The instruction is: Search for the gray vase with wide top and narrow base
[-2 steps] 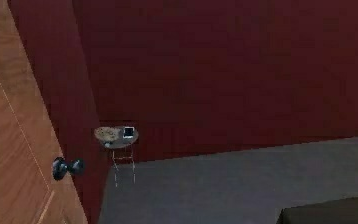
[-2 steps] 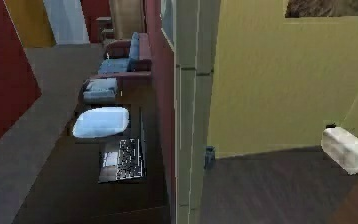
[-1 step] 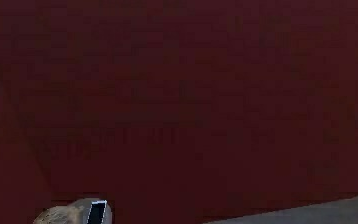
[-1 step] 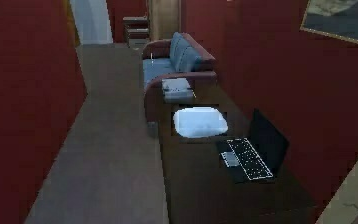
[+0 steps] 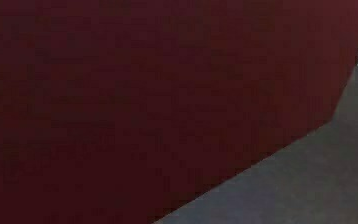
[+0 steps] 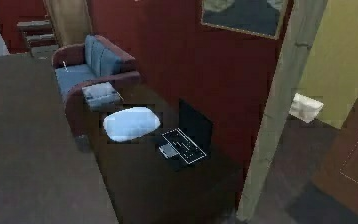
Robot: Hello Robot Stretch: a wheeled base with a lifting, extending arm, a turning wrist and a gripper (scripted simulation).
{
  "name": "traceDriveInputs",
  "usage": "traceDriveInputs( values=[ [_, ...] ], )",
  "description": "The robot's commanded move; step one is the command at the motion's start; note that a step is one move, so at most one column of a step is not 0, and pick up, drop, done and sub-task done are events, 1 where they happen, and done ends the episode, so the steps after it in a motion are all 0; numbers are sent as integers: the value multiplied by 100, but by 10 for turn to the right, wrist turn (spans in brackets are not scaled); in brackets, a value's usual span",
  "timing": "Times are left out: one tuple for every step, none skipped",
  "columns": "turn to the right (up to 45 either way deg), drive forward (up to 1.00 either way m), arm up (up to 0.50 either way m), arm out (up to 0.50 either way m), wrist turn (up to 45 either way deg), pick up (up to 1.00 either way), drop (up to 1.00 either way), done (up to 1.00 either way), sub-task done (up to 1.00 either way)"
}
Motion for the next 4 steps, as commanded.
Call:
traceDriveInputs(
  values=[
    [0, 55, 0, 0, 0, 0, 0, 0, 0],
    [450, 0, 0, 0, 0, 0, 0, 0, 0],
    [120, 0, 0, 0, 0, 0, 0, 0, 0],
    [0, 100, 0, 0, 0, 0, 0, 0, 0]
  ],
)
